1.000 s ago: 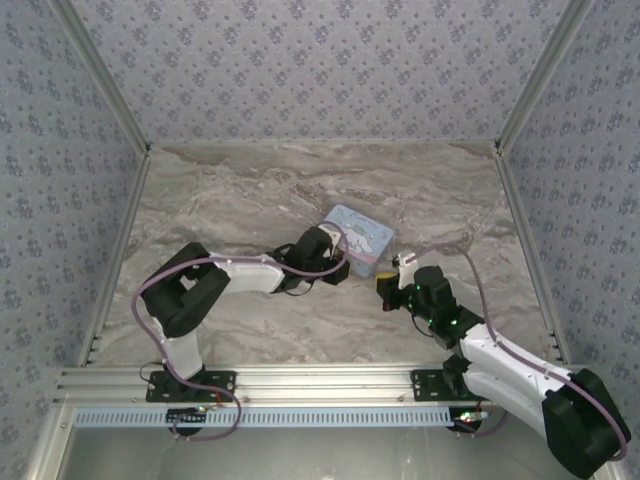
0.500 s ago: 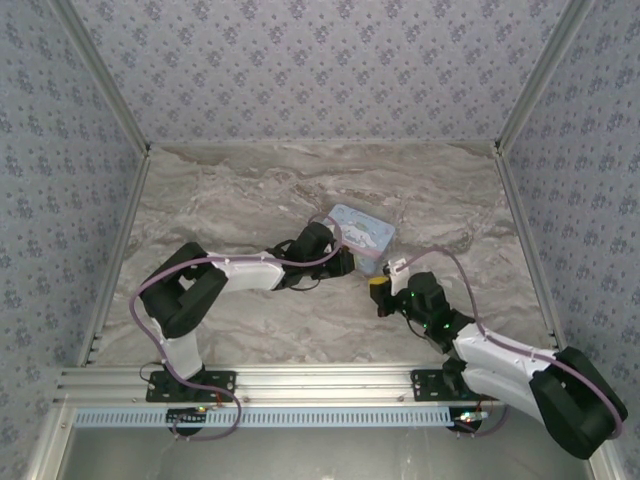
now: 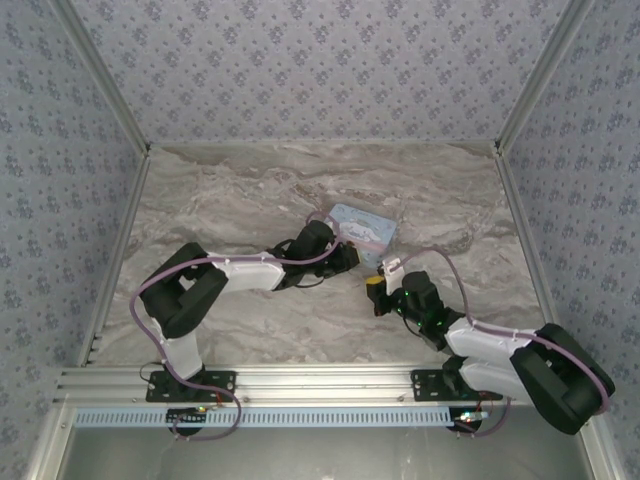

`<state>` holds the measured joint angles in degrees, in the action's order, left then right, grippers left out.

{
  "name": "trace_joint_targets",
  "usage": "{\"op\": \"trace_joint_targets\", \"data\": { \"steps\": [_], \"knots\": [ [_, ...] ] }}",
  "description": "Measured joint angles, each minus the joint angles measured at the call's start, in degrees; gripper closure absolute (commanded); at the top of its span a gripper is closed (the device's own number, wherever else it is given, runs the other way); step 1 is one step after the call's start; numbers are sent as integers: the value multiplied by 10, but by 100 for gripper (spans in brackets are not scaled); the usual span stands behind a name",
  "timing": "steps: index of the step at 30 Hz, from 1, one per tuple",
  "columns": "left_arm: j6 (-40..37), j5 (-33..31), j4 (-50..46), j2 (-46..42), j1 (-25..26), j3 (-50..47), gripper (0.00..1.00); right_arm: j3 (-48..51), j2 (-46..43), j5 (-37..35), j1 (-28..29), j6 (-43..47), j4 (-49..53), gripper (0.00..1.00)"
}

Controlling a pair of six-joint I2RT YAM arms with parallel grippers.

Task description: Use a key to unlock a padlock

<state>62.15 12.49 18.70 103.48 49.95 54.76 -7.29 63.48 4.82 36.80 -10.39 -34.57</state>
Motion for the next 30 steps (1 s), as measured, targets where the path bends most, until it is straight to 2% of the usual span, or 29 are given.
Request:
{"op": "trace_joint_targets", "data": {
  "steps": [13,30],
  "knots": [
    [10,0,7,0,1,0,77,-16,42,-4,-33,21,-33,100],
    [12,2,7,0,1,0,78,-41,96,3,-40,26,-64,100]
  ]
}}
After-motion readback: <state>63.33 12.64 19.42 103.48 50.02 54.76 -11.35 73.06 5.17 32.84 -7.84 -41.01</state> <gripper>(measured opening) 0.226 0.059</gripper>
